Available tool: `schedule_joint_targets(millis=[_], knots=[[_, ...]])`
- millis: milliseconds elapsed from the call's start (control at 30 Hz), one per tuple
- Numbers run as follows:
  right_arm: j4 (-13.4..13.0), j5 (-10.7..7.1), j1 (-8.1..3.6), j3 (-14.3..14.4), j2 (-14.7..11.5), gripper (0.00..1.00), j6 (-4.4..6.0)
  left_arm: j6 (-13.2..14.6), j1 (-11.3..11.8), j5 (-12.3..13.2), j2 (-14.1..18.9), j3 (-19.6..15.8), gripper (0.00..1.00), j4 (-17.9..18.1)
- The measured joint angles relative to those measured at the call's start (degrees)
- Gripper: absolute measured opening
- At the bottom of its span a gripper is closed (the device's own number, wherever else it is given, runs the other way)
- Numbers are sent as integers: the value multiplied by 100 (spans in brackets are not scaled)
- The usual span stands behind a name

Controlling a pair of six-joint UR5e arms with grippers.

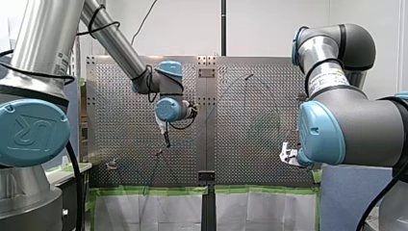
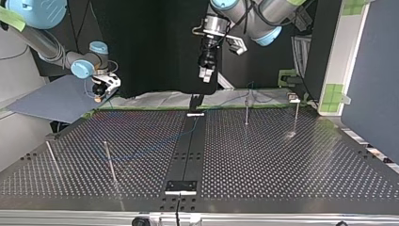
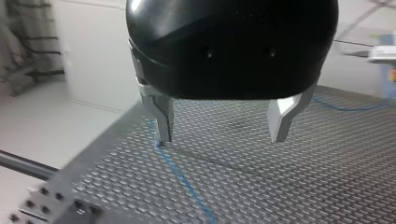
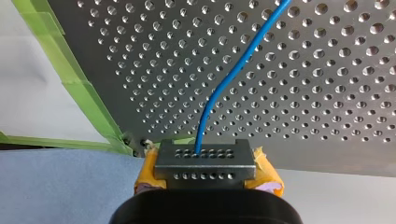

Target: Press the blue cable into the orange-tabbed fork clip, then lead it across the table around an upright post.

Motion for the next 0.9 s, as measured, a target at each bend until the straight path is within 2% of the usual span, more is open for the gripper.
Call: schedule_joint_targets(millis=[300, 567, 900], knots=[[6, 0, -4, -7, -1, 0, -13, 139, 22, 95, -15, -549, 100, 93], [47, 0, 21, -24, -6, 0, -46, 420, 38, 265, -18, -1003, 100, 487], [58, 0, 44, -25, -7, 0, -59, 483, 41, 313, -20, -1144, 100, 626]])
